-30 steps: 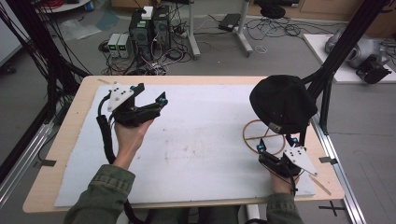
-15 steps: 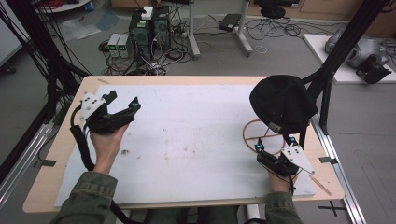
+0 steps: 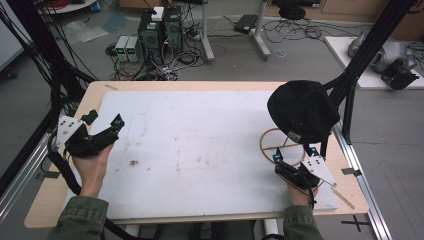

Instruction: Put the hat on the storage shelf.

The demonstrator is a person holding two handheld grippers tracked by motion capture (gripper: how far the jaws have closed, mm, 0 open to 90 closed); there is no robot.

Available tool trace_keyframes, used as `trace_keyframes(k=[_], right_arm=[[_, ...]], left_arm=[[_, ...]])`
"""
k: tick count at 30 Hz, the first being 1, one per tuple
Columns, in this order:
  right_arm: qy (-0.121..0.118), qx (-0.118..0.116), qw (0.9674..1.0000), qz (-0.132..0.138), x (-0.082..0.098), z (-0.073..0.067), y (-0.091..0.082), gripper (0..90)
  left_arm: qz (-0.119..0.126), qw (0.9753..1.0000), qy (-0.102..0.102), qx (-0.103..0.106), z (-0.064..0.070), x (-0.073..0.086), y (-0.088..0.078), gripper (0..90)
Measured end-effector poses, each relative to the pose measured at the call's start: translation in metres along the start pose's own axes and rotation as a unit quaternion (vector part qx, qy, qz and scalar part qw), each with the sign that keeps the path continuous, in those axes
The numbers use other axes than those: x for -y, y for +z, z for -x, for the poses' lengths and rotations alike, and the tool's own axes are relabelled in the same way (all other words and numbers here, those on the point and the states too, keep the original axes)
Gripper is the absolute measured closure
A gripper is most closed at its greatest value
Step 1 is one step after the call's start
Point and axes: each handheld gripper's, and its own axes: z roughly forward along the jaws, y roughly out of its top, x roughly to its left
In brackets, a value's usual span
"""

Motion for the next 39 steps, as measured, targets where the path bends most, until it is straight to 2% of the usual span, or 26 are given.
trace_keyframes(k=[5, 10, 12, 17, 24, 26, 30, 35, 39], right_arm=[[-0.003, -0.001, 1.0, -0.003, 0.0, 0.0, 0.0, 7.1], [-0.004, 0.002, 1.0, -0.003, 0.001, 0.001, 0.0, 7.1], [0.0, 0.003, 1.0, -0.005, 0.001, 0.001, 0.0, 7.1], [0.001, 0.004, 1.0, -0.007, 0.001, 0.002, 0.001, 7.1], [0.002, 0.001, 1.0, -0.008, 0.001, 0.0, 0.004, 7.1], [-0.001, 0.0, 1.0, -0.009, 0.002, -0.001, 0.005, 7.1], [0.005, 0.001, 0.9999, -0.012, 0.002, 0.0, 0.005, 7.1], [0.003, 0.001, 0.9999, -0.012, 0.002, 0.0, 0.005, 7.1], [0.006, 0.004, 0.9999, -0.014, 0.002, 0.0, 0.006, 7.1]], left_arm=[[0.007, 0.9998, 0.008, -0.018, -0.011, 0.01, -0.006, 21.0], [0.005, 0.9994, -0.007, -0.034, -0.021, 0.017, -0.011, 20.3], [0.003, 0.9992, -0.006, -0.039, -0.023, 0.021, -0.012, 20.4], [0.001, 0.9985, -0.006, -0.054, -0.024, 0.034, -0.018, 20.7], [-0.017, 0.9979, -0.005, -0.062, -0.025, 0.049, -0.022, 20.7], [-0.006, 0.9975, -0.002, -0.071, -0.025, 0.051, -0.024, 22.1], [-0.008, 0.9967, -0.004, -0.081, -0.027, 0.059, -0.029, 22.7], [-0.019, 0.9963, -0.007, -0.083, -0.029, 0.07, -0.031, 22.2], [-0.032, 0.9961, 0.003, -0.083, -0.029, 0.073, -0.032, 21.6]])
